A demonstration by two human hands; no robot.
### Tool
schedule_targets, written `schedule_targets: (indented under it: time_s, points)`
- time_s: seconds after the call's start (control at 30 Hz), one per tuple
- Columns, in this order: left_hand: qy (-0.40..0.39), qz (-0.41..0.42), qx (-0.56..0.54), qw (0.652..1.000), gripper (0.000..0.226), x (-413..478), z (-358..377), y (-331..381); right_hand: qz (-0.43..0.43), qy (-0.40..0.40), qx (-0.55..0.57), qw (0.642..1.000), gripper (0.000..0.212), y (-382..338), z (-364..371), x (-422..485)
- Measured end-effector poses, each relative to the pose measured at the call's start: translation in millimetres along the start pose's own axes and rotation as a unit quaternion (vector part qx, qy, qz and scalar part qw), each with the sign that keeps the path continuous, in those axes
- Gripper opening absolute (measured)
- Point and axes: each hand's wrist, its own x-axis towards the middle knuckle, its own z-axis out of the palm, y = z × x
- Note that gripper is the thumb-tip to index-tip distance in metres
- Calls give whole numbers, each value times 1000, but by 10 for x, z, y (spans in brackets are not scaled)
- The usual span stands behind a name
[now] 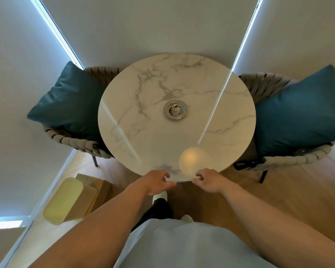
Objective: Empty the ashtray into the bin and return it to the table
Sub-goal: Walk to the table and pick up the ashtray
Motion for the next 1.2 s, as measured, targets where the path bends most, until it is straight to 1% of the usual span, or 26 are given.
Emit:
schedule_targets:
  time_s: [0.03, 0.1, 0.4, 0.57, 0.77, 1.03, 1.2]
  points:
    - [1, 0, 6, 1000, 59, 59, -46, 6, 0, 4, -2, 1000, 58, -22, -41, 44]
    - [-4, 3, 15, 1000, 59, 199, -164, 2, 2, 10, -3, 1000, 61, -77, -123, 158]
    - [-32, 25, 38, 998, 64, 726, -928, -104, 23, 33, 8, 999, 62, -432, -544, 713]
    - [-53, 41, 57, 996, 65, 945, -1260, -218, 46, 33, 17, 998, 62, -653, -528, 884]
    - [-63, 53, 62, 995, 65, 1184, -1507, -320, 68, 37, 35, 996, 58, -743, -588, 1008]
    - [-4, 43, 49, 998, 51, 1461, -1818, -257, 61, 78, 36, 994, 54, -776, -1013, 1296]
    - [42, 41, 63, 996, 54, 1678, -2007, -131, 55, 99, 48, 992, 59, -778, -1338, 1573]
